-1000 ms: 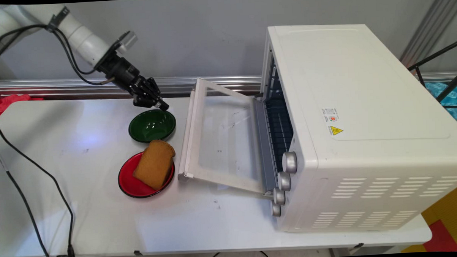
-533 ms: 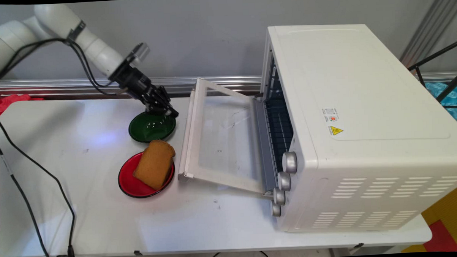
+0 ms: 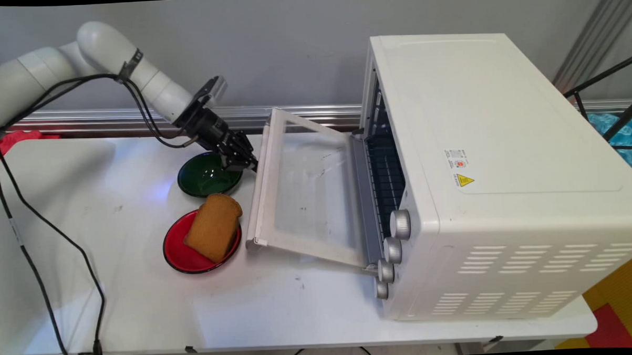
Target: Close the oven
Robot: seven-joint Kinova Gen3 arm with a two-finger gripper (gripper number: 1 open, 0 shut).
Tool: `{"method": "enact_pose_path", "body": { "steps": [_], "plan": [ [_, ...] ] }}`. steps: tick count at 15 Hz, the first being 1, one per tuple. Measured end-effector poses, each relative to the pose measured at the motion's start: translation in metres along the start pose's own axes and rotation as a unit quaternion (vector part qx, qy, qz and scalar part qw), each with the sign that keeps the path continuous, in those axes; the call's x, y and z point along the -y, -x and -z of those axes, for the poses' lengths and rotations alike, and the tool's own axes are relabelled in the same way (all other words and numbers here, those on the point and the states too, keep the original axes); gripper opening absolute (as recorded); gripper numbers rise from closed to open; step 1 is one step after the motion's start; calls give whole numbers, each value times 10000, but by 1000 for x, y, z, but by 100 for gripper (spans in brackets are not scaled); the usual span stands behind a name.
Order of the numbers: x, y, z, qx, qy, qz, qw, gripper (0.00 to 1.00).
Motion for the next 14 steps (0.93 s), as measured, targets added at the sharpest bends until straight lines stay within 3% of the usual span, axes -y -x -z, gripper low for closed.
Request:
{"method": "enact_pose_path", "body": {
  "steps": [9, 14],
  "plan": [
    [-3, -13, -3, -308, 15, 21, 9995, 0],
    [1, -38, 10, -622, 34, -50, 9980, 0]
  ]
}}
